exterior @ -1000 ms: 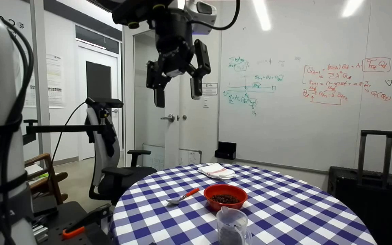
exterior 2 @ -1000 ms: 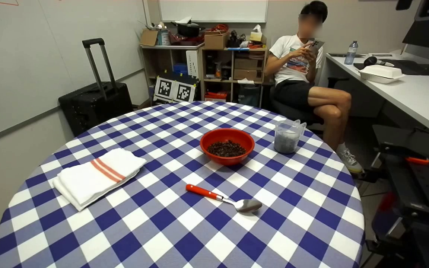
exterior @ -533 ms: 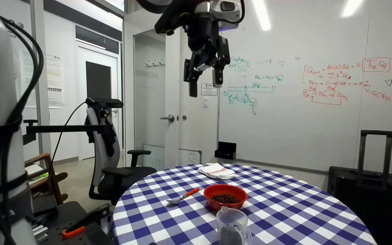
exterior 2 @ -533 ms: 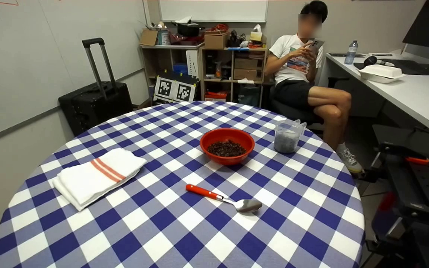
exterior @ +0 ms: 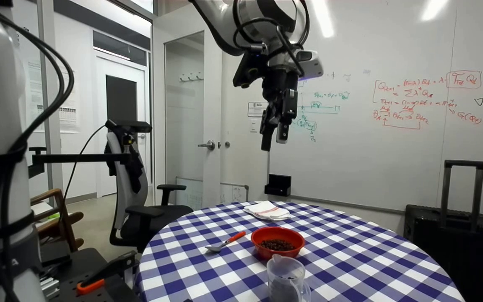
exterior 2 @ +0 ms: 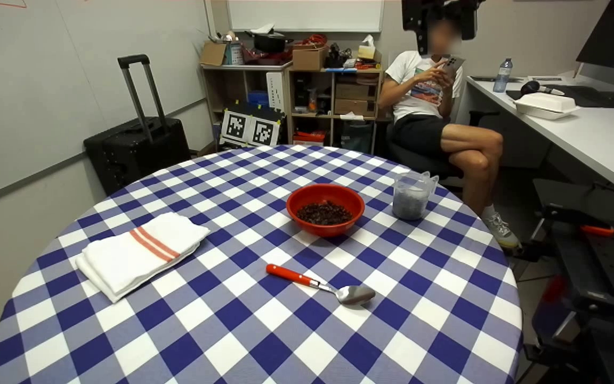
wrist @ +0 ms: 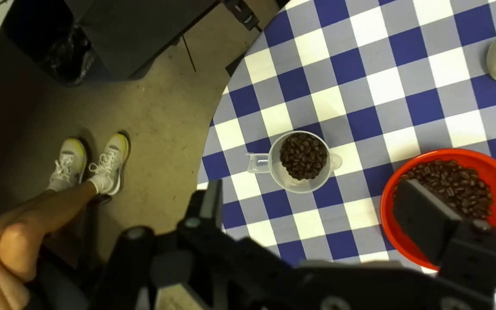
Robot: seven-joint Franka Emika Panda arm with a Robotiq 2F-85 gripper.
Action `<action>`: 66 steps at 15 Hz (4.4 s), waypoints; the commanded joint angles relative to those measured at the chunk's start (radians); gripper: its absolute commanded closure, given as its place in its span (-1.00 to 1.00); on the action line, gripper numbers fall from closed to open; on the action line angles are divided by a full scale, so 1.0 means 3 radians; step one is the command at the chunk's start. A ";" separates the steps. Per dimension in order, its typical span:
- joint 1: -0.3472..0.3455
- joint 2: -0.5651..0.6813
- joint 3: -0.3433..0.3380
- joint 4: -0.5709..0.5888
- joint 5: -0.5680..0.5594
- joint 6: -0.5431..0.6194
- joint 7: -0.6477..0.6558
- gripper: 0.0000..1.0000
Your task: Pour some contents from the transparent jar into the orange bowl
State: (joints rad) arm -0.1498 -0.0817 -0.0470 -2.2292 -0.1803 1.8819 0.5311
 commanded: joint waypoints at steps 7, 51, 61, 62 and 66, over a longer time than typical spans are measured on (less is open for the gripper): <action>0.0048 0.0200 -0.0115 -0.0398 0.0329 -0.0006 0.1001 -1.00; -0.0064 0.1194 -0.1014 -0.0574 0.2103 0.1742 0.3286 -1.00; -0.0082 0.1232 -0.0906 -0.0392 0.1315 0.1704 0.3304 -1.00; -0.0088 0.1271 -0.0894 -0.0369 0.1334 0.1706 0.3296 -1.00; -0.0122 0.1471 -0.0841 -0.0212 0.1367 0.1684 0.3202 -1.00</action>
State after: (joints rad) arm -0.1712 0.3076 -0.3163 -2.3465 0.2318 2.4055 1.5112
